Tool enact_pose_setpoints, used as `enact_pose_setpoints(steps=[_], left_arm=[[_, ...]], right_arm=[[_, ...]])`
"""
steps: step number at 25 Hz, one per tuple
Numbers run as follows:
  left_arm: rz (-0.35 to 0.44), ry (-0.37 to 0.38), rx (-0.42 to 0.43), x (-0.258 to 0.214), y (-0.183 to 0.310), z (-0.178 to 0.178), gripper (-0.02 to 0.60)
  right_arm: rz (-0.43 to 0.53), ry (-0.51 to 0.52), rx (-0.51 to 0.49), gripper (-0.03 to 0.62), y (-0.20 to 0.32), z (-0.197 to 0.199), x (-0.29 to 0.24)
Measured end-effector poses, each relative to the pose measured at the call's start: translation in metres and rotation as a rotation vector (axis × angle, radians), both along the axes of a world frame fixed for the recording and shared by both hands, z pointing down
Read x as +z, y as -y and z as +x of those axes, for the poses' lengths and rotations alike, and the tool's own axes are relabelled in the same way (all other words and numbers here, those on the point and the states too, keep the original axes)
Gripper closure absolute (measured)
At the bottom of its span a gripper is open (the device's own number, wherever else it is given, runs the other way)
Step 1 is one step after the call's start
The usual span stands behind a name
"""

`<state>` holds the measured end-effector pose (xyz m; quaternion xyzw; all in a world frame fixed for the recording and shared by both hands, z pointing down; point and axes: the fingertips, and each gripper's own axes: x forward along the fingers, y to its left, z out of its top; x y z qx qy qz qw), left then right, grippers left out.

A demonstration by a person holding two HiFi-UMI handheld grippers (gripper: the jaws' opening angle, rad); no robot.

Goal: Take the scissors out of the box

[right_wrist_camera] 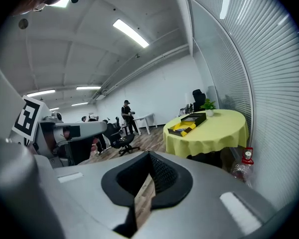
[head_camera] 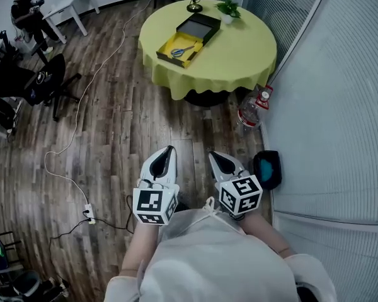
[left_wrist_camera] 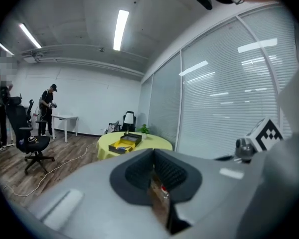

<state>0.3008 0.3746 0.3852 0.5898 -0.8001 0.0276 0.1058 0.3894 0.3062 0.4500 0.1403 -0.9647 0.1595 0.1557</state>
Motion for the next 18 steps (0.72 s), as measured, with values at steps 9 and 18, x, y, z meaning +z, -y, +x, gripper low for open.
enact_pose_setpoints(steps=[9, 18], left_arm=[[-0.013, -0.017, 0.011, 0.001, -0.025, -0.159, 0.575], [-0.009, -0.036, 0.026, 0.007, -0.012, -0.234, 0.575]], right_arm=[[-0.011, -0.024, 0.049, 0.595, -0.016, -0.146, 0.005], [-0.015, -0.059, 0.061, 0.595, -0.002, -0.219, 0.019]])
